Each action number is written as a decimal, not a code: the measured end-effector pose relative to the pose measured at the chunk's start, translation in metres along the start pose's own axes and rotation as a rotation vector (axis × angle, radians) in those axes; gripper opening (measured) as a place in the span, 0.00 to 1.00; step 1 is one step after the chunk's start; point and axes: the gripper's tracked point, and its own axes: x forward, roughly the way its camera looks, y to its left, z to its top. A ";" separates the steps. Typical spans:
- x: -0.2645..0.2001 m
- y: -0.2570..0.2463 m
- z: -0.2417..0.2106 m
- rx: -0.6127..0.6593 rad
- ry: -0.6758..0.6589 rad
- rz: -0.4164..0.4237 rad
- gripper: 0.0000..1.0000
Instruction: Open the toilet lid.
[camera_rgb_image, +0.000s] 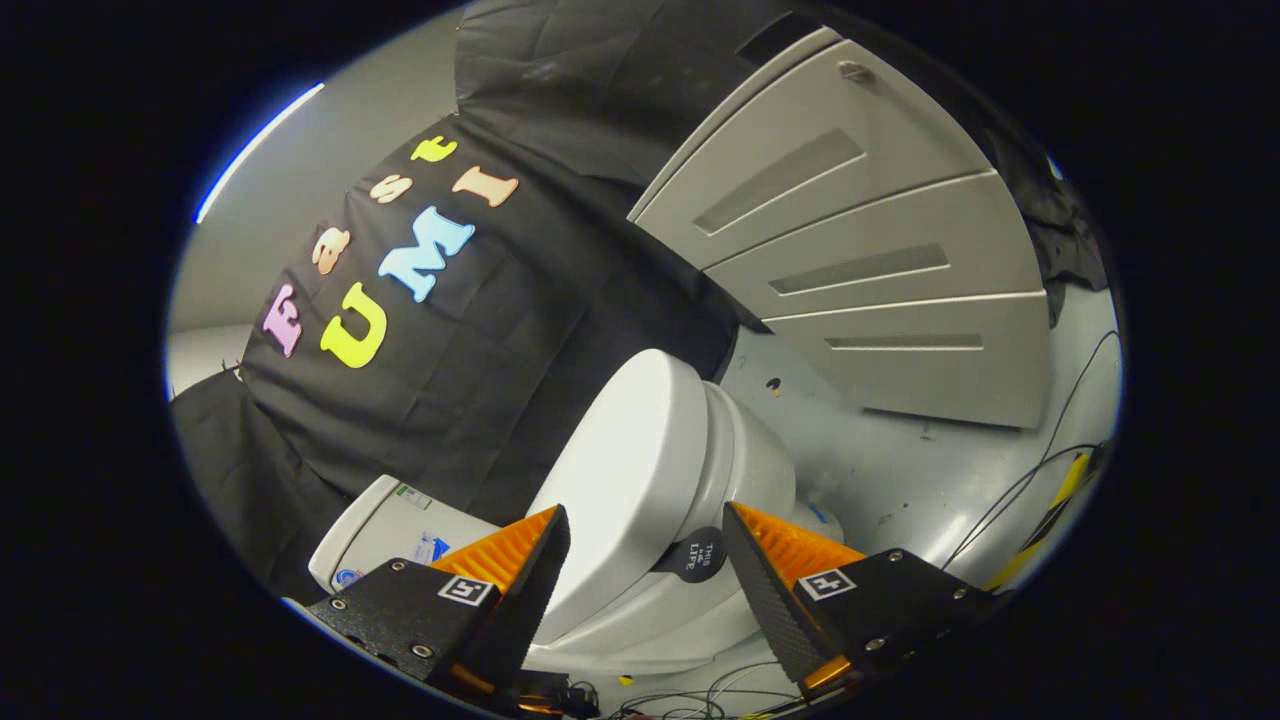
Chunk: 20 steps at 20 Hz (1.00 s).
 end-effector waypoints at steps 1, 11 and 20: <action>0.003 -0.003 -0.001 0.022 0.000 0.002 0.95; 0.026 -0.053 -0.038 0.150 0.102 -0.113 0.82; 0.047 -0.044 -0.040 0.197 0.105 -0.055 0.21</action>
